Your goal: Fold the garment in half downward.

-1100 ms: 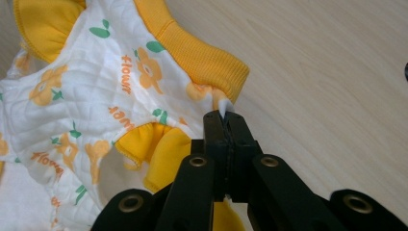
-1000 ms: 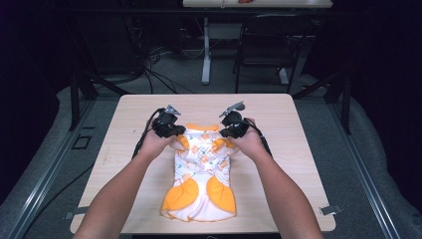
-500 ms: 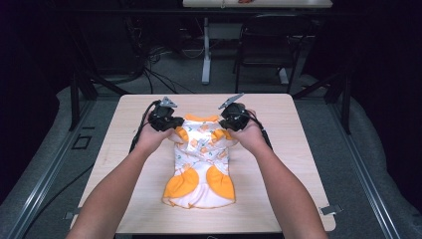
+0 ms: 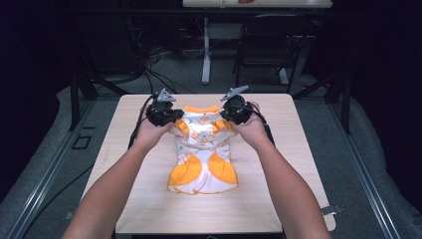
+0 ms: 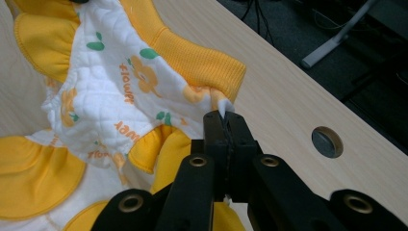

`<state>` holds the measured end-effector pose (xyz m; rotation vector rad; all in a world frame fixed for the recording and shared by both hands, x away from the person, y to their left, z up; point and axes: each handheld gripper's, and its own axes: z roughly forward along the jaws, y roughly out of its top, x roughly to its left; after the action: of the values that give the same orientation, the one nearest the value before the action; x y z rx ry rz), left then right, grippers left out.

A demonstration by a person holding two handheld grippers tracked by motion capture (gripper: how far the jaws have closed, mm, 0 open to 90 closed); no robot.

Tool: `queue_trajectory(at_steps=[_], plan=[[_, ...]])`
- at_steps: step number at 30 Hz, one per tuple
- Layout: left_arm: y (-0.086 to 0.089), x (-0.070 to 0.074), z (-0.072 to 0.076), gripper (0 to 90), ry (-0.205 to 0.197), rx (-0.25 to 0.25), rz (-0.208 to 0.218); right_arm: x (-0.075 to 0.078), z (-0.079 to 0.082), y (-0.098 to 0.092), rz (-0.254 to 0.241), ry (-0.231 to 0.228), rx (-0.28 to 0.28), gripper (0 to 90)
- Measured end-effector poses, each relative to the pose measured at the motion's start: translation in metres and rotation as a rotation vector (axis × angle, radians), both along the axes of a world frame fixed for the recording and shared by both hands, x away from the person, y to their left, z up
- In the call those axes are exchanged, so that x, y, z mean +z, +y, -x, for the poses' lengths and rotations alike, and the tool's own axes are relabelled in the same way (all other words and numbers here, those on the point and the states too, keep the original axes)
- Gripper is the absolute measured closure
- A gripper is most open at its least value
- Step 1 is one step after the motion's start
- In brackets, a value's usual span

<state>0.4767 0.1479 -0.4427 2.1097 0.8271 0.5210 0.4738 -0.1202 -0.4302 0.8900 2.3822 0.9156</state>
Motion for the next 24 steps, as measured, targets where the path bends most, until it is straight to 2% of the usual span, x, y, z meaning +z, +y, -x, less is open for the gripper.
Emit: queue_trajectory(at_steps=[5,7,11,18,24], plan=[[0.001,-0.01,0.005,85.5,0.01,-0.027,-0.021,-0.009,0.005,0.002,0.034,-0.002,0.023,89.2],[0.002,-0.018,0.007,85.5,0.023,-0.038,-0.017,-0.018,0.008,0.002,0.038,0.006,0.041,89.1],[0.004,-0.024,0.008,85.5,0.031,-0.047,-0.02,-0.024,0.011,0.002,0.055,0.016,0.054,89.1],[0.005,-0.03,0.014,85.5,0.033,-0.058,-0.02,-0.029,0.014,0.002,0.046,0.026,0.068,89.1],[0.007,-0.033,0.021,85.5,0.043,-0.076,-0.011,-0.033,0.023,-0.002,0.021,0.033,0.081,89.1]])
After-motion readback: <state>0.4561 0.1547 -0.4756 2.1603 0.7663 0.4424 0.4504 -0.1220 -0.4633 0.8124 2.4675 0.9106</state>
